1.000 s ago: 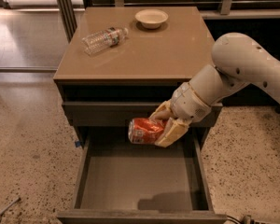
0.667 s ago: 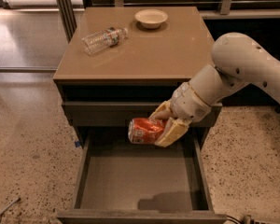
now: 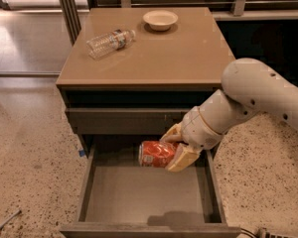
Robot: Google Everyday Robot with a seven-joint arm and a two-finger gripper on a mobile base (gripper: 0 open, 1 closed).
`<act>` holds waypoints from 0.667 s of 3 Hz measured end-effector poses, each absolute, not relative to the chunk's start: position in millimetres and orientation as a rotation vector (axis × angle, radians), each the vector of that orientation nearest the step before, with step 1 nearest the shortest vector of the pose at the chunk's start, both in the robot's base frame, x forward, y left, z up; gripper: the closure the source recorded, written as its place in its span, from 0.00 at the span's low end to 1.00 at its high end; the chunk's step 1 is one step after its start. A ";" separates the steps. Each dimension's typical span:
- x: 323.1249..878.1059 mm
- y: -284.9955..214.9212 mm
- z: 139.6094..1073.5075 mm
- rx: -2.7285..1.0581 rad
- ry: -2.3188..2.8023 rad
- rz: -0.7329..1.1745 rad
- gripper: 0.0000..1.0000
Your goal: Place coke can into middle drawer
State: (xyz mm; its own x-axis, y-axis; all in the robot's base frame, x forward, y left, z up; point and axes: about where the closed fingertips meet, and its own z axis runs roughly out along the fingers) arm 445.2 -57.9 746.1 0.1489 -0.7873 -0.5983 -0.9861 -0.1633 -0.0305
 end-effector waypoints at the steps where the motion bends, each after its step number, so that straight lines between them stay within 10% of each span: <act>1: 440.0 -56.5 675.2 -1.981 1.794 0.597 1.00; 2: 450.0 -44.2 589.4 -1.919 1.882 0.650 1.00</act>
Offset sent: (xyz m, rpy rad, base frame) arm 0.0129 0.0209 -0.2334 -0.0603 0.1446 -0.1781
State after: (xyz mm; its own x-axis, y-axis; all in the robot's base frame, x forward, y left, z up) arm 450.0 -44.2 589.4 -0.0007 -0.8252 -0.5648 -0.9979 -0.0359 0.0537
